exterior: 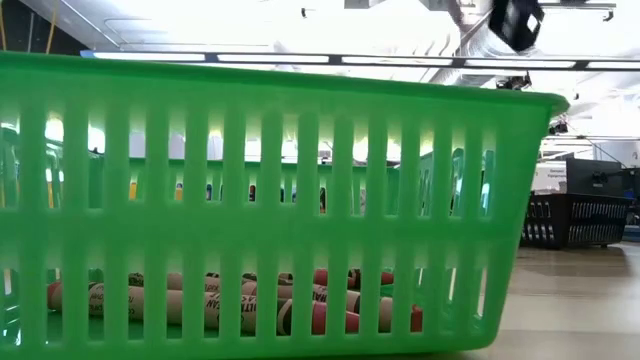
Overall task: Sort crayons
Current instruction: Put the bottom pink crayon into the green bin
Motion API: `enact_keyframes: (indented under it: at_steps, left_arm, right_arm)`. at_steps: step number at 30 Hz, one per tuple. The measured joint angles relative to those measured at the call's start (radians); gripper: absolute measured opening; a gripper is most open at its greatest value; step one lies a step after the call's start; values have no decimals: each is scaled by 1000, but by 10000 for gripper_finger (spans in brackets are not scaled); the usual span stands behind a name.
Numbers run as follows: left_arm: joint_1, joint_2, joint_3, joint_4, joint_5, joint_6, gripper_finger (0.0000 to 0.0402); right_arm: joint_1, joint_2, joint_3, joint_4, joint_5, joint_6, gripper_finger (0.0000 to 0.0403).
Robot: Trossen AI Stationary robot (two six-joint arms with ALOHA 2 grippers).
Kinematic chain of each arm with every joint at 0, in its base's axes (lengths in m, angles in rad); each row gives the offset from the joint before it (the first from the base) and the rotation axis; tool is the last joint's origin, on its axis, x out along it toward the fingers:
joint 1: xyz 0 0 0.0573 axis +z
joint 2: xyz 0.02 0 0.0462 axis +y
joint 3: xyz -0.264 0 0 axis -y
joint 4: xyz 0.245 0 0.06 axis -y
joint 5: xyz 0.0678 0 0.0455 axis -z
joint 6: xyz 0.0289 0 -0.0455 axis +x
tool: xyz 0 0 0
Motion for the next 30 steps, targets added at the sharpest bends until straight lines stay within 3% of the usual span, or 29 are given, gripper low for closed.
enact_keyframes:
  at_steps: [7,14,18,23,26,30]
  left_arm:
    - [0,39,0,-30,54,-31,101]
    - [-10,47,0,-37,272,-86,101]
    - [-43,47,0,-41,286,-84,101]
    - [-91,46,0,-58,286,-84,101]
    - [-116,46,0,-75,287,-83,101]
    - [-143,46,0,-83,286,-82,101]
  right_arm:
    - [0,143,14,406,97,31,1]
    - [0,438,248,421,74,37,1]
    - [1,593,432,299,31,5,0]
    - [3,751,642,-31,14,91,0]
    - [3,819,729,-169,-31,150,0]
    - [7,870,795,-220,-55,168,0]
